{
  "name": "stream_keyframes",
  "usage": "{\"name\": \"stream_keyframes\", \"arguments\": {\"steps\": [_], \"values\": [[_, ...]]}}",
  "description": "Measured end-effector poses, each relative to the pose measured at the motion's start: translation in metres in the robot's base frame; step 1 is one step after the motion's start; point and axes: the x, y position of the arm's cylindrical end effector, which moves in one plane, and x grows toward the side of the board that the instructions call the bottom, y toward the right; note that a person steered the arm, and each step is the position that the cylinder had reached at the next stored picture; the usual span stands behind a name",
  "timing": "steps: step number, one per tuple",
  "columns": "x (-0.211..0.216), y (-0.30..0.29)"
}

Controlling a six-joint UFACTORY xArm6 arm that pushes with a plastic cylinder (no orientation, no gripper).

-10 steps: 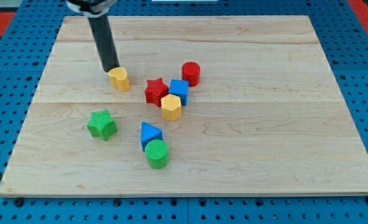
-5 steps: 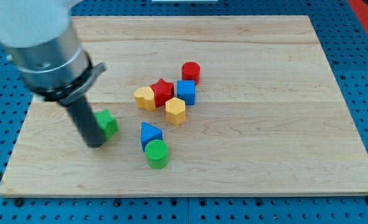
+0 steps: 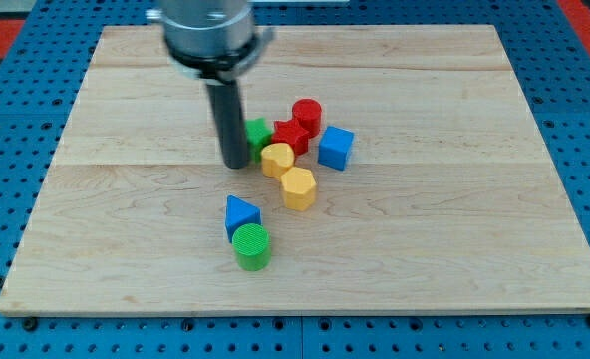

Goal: Move all the blocks at the center of the board to form a group

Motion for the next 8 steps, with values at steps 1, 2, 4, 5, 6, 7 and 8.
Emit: {"name": "stream_keyframes", "arguments": {"steps": [1,2,4,5,6,7,8], "values": [[0.068,-0.078],[0.148,-0.029],[0.104,0.023],[0.054,0.029],[0.033,0.041],[0.099,0.023],[0.085,-0.026]]}}
